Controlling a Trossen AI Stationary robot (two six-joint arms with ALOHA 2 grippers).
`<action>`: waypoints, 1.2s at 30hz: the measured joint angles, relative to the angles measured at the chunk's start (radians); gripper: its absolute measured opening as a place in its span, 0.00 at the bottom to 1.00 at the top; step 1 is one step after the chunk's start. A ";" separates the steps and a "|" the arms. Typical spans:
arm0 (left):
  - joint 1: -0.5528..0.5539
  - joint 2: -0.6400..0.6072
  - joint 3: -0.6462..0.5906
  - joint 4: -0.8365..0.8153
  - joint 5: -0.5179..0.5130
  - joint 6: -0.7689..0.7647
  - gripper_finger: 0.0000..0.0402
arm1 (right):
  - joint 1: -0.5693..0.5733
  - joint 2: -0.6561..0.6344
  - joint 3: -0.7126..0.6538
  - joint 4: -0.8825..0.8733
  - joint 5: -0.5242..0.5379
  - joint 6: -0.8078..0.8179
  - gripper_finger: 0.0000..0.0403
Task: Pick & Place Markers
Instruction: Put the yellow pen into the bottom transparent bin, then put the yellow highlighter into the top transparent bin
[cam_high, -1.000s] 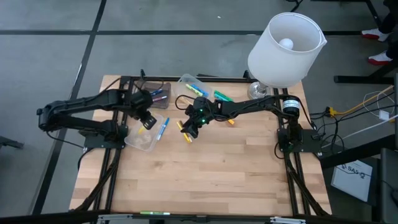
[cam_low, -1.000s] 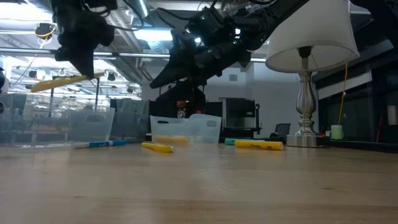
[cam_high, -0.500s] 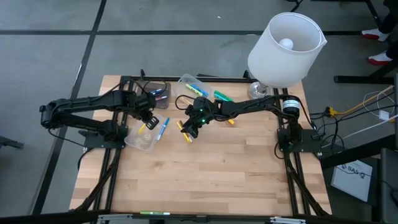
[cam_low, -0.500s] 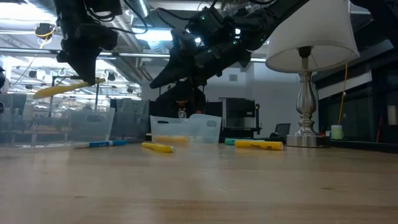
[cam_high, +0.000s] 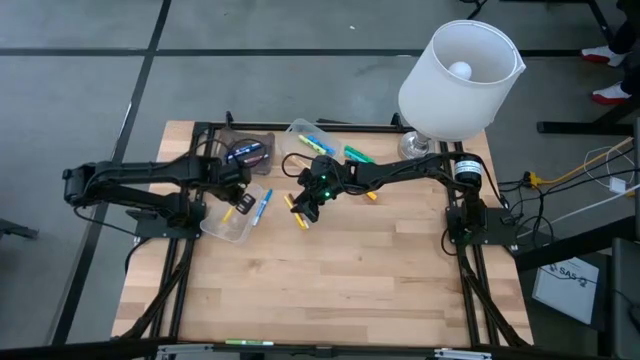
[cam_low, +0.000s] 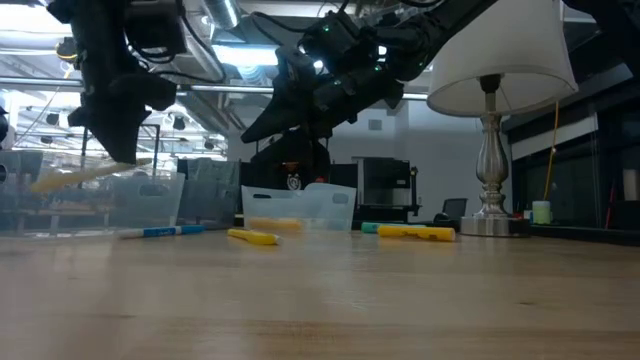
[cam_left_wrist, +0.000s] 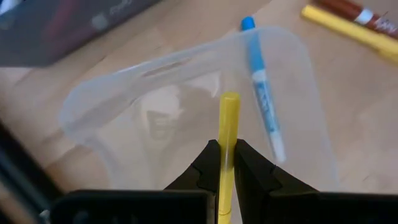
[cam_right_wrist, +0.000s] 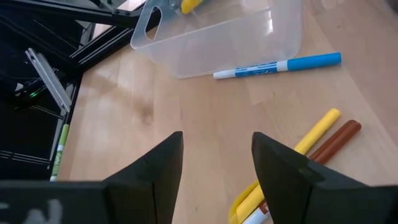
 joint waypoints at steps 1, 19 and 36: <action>0.000 -0.004 -0.009 0.017 0.000 -0.003 0.05 | 0.000 0.000 0.000 0.000 0.005 -0.001 0.47; 0.000 -0.007 -0.053 0.079 -0.004 -0.005 0.18 | 0.000 0.000 0.000 0.000 0.016 0.005 0.47; 0.001 -0.074 -0.053 0.083 0.013 -0.003 0.18 | 0.000 0.000 0.000 -0.038 0.022 0.056 0.47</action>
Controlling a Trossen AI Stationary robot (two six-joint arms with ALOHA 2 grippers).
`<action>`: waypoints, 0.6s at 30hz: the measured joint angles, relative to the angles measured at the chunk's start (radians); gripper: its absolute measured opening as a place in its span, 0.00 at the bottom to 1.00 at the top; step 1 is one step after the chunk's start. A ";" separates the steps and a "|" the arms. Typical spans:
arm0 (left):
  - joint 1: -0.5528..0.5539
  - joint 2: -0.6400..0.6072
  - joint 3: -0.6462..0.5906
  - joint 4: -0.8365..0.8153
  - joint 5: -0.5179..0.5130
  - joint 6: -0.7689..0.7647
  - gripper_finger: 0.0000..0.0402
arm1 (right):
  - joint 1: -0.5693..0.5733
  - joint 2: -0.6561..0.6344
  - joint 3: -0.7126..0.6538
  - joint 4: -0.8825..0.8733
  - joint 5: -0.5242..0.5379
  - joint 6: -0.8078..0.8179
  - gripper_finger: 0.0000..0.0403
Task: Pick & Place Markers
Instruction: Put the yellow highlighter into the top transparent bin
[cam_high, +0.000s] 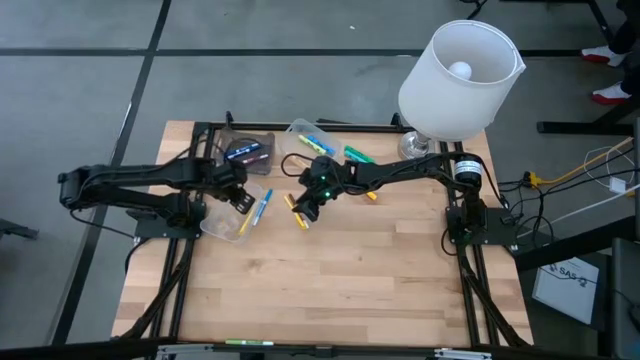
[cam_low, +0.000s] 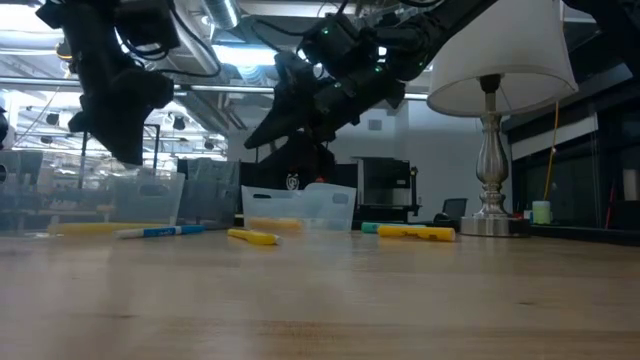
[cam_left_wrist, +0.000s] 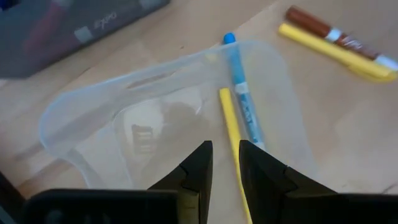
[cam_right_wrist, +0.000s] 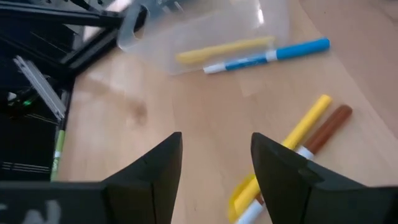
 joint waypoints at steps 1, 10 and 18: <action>0.000 -0.011 0.000 0.005 0.000 -0.002 0.18 | 0.000 0.000 0.000 -0.017 0.018 0.001 0.47; 0.002 -0.115 0.000 0.144 0.001 -0.007 0.18 | 0.006 0.000 0.000 -0.142 0.230 0.001 0.47; 0.002 -0.176 0.000 0.261 0.001 0.009 0.19 | 0.006 0.000 0.030 -0.440 0.362 -0.036 0.47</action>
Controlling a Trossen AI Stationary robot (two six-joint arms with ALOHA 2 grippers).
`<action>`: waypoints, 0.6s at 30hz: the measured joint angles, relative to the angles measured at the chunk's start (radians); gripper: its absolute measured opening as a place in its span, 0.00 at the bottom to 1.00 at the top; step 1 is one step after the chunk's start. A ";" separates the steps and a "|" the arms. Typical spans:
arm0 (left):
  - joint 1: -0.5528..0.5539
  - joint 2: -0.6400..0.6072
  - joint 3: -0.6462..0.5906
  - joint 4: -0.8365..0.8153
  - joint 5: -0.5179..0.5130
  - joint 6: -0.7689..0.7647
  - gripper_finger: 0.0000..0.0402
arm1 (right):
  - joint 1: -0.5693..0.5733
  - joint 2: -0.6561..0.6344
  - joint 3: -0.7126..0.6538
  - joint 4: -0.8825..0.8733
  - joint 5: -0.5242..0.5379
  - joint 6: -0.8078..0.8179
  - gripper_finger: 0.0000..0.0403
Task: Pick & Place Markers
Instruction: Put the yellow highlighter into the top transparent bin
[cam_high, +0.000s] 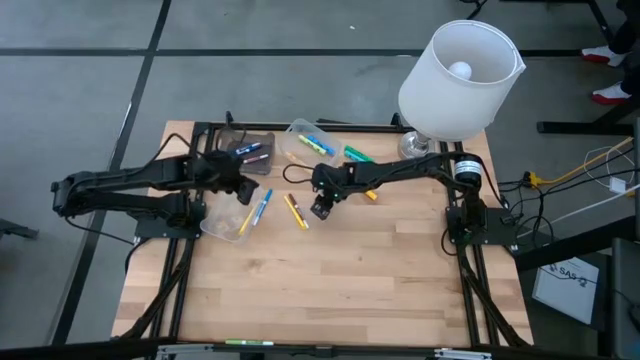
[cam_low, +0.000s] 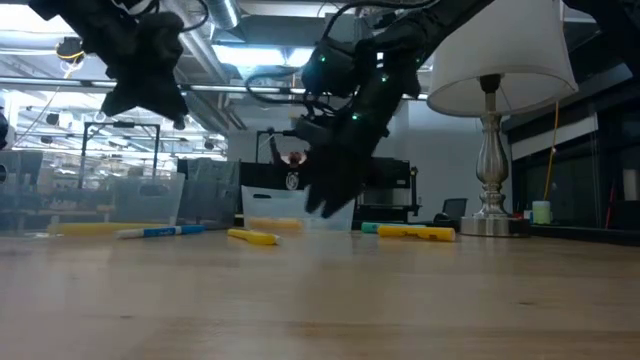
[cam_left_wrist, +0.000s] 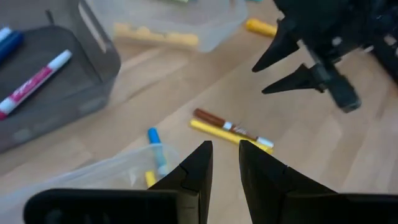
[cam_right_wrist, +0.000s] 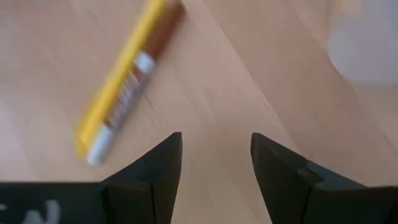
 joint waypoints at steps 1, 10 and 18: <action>0.000 -0.004 0.000 0.009 0.000 0.000 0.19 | 0.000 0.000 0.016 -0.050 0.001 -0.009 0.47; 0.000 -0.008 0.000 0.063 -0.018 0.027 0.18 | 0.001 0.000 0.172 -0.380 0.100 -0.163 0.47; 0.000 -0.008 0.000 0.084 -0.017 0.045 0.18 | -0.022 0.000 0.194 -0.612 0.191 -0.157 0.47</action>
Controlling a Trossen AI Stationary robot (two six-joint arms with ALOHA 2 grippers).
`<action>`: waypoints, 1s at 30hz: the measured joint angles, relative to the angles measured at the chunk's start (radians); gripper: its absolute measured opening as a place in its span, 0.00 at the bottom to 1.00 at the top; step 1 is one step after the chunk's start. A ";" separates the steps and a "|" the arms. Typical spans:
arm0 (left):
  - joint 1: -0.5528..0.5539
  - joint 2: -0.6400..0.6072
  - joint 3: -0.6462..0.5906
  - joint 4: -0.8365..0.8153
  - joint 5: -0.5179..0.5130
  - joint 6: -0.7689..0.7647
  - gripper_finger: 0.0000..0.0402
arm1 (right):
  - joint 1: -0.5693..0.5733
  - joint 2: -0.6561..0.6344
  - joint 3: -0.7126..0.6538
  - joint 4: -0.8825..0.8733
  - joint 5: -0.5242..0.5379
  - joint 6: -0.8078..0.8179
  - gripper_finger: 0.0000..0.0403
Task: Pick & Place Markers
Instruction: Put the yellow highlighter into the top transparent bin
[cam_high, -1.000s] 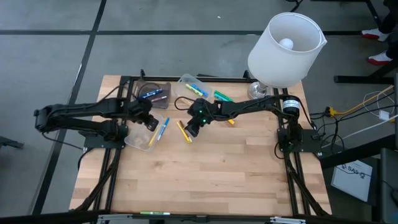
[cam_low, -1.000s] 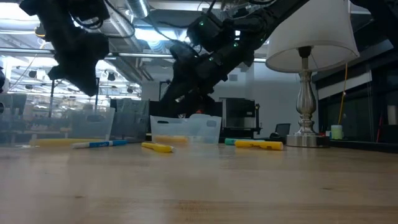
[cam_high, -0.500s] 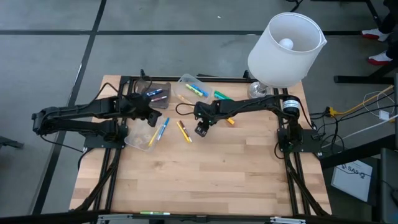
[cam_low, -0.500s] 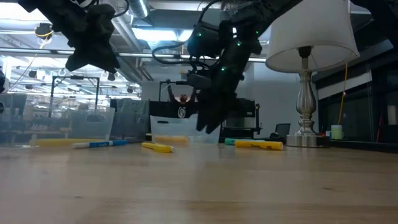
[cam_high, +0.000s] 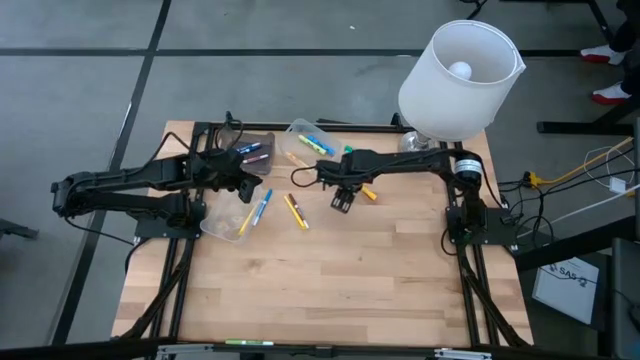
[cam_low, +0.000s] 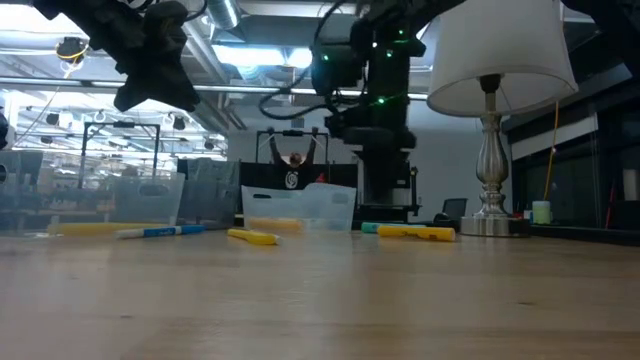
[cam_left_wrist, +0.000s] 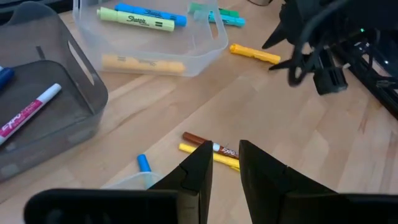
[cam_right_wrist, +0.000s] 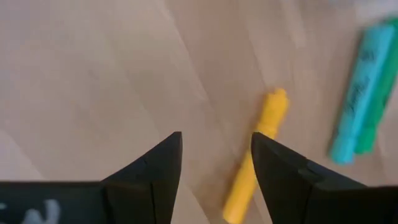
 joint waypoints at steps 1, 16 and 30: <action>0.000 0.000 0.000 0.000 0.000 0.000 0.18 | -0.004 0.000 0.000 -0.012 0.006 0.012 0.47; 0.000 0.000 0.000 -0.009 0.006 0.001 0.18 | -0.065 0.000 -0.109 0.042 0.017 0.045 0.47; 0.000 0.000 0.000 -0.028 0.025 0.039 0.18 | -0.150 -0.001 -0.229 0.158 -0.072 0.096 0.47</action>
